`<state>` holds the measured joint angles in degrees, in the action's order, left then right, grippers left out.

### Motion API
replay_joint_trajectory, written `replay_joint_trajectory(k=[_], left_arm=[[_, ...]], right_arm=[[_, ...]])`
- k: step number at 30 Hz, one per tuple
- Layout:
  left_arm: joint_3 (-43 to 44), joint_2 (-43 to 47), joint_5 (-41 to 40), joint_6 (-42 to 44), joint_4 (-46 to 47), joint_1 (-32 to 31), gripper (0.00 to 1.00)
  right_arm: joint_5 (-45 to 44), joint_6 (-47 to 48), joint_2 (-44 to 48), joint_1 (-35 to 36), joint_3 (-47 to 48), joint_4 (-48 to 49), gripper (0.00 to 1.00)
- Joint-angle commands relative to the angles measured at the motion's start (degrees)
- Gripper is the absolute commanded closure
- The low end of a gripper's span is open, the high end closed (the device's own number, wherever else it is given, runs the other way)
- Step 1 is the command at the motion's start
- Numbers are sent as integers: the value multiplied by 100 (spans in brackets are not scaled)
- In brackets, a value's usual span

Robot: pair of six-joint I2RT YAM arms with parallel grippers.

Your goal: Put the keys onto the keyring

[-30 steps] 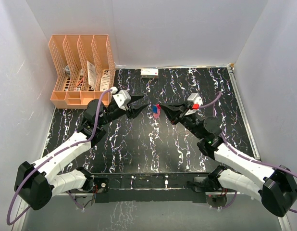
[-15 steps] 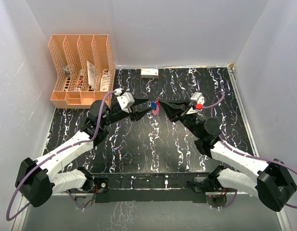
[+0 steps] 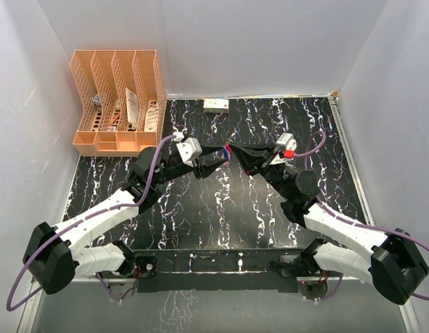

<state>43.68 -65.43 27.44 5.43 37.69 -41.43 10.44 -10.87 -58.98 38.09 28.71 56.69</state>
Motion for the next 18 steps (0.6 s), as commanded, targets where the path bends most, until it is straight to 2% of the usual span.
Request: replay_joint_trajectory(k=[1,18], left_arm=[[195,3,-131,121,317,-62,60],[234,27,-343,193,572,-172,63]], right_arm=[[-11,-19,30,-21,202,422,100],[38,-72,12,-25,167,490,100]])
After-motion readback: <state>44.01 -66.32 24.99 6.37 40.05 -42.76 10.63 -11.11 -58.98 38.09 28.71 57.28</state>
